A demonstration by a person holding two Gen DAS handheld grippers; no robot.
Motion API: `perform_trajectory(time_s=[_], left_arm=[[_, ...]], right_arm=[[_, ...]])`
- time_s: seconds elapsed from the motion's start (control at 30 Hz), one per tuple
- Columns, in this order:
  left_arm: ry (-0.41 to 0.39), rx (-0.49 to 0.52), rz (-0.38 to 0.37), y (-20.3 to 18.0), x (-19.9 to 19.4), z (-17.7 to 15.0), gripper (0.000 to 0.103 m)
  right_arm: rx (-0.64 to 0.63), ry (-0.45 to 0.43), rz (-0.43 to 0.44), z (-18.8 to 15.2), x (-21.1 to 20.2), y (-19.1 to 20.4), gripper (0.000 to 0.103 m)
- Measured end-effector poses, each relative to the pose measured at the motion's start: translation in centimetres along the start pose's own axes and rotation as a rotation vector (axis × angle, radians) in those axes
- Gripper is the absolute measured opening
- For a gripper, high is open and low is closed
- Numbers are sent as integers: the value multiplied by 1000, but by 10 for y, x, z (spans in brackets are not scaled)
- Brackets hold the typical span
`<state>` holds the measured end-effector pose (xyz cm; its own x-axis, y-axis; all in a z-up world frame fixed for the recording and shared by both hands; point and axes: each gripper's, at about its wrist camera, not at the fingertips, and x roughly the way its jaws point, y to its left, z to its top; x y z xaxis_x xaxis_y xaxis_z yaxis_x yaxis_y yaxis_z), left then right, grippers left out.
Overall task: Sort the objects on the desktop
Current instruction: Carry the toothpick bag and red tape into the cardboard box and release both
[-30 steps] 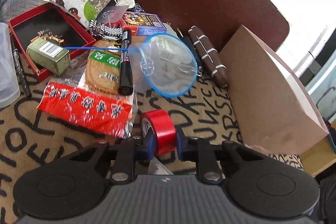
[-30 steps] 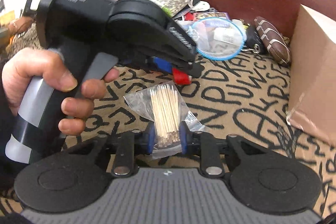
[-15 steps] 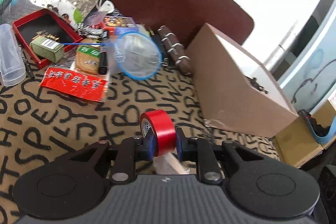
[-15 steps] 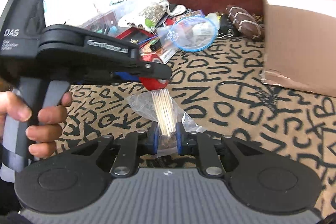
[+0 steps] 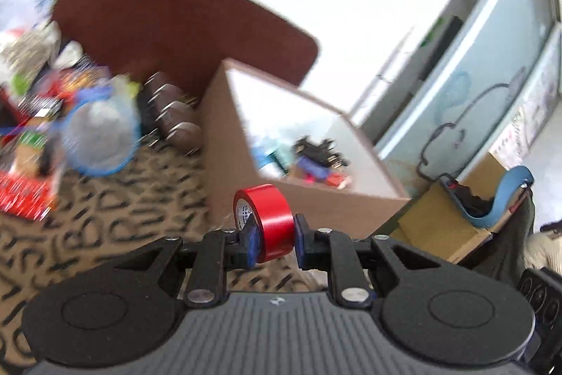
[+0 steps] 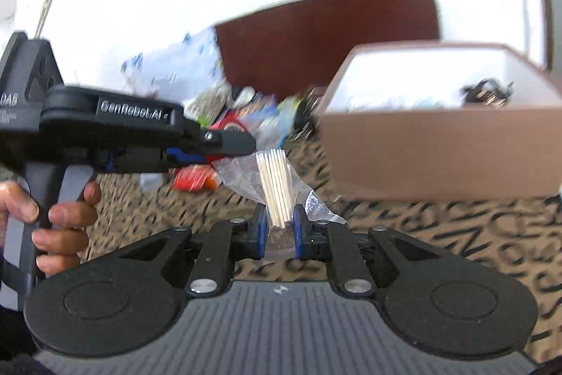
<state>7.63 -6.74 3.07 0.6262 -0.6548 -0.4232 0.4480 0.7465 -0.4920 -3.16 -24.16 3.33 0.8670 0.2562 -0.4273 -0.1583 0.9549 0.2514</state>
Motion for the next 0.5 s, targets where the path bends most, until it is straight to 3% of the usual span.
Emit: perform_trajectory(time_s=[0.27,0.5], left_arm=[[-24,102,-29,-54,46,36,18],[28,88,-10,-62,106,56,15]], right_arm=[[-4,-125,-156,53,-9,-46,13],[8,-107,-256,86,26,-97,12]])
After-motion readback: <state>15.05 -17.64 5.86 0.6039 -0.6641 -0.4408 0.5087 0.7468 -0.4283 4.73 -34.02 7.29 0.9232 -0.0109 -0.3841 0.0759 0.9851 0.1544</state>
